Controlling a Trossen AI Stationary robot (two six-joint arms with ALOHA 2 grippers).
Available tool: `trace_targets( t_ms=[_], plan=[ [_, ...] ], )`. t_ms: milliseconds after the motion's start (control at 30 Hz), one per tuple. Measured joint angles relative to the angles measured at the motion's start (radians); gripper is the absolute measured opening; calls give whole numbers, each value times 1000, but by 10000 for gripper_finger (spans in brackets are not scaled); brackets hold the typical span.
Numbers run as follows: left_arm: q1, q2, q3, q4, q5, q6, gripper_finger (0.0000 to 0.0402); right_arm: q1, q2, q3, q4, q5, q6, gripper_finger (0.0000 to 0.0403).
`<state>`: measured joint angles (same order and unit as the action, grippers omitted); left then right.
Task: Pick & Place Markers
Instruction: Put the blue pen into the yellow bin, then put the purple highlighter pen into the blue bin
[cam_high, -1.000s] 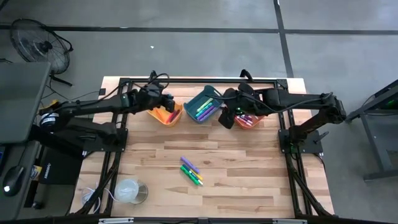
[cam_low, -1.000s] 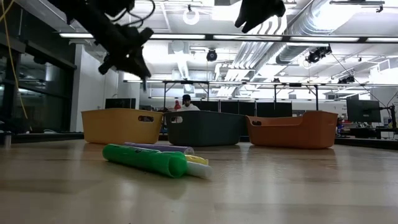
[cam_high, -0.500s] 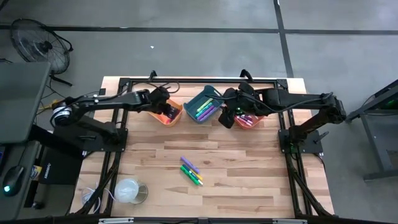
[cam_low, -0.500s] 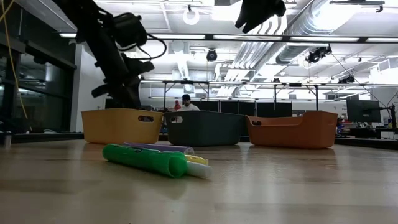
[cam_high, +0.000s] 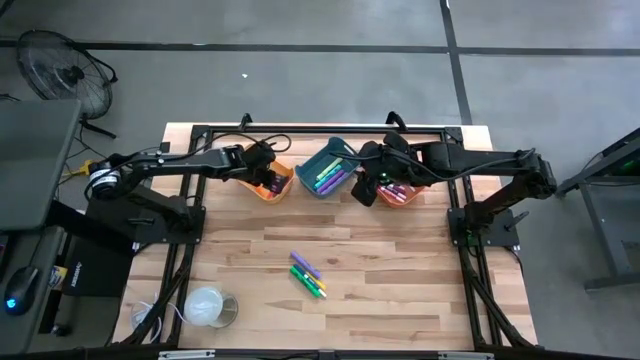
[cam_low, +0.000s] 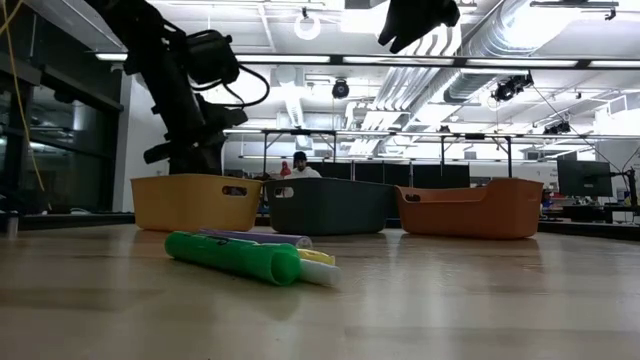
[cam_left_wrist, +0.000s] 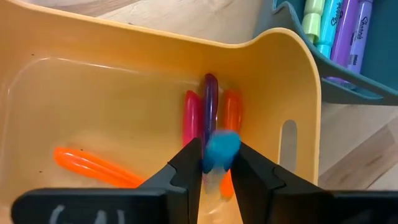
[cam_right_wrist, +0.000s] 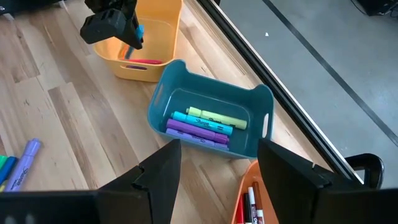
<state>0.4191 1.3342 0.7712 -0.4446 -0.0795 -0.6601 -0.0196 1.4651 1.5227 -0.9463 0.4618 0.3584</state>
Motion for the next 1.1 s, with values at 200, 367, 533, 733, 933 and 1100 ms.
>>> trace_targets(
  t_ms=[200, 367, 533, 733, 933, 1100],
  plan=[
    [0, 0, 0, 0, 0, 1, 81, 0, 0, 0, 0, 0, 1, 201],
    [0, 0, 0, 0, 2, 12, 82, 0, 0, 0, 0, -1, 10, 201],
    [0, -14, 39, -6, 74, 73, 83, 0, 0, 0, 0, -30, 28, 201],
    [-41, -68, 125, 2, 83, 199, 83, 0, 1, 0, 27, -122, 46, 201],
    [-133, -177, 146, 116, 66, 337, 83, 20, 18, 0, 138, -236, 6, 201],
    [-216, -275, 146, 157, 14, 391, 83, 83, 43, 0, 235, -224, 6, 201]
  ],
)
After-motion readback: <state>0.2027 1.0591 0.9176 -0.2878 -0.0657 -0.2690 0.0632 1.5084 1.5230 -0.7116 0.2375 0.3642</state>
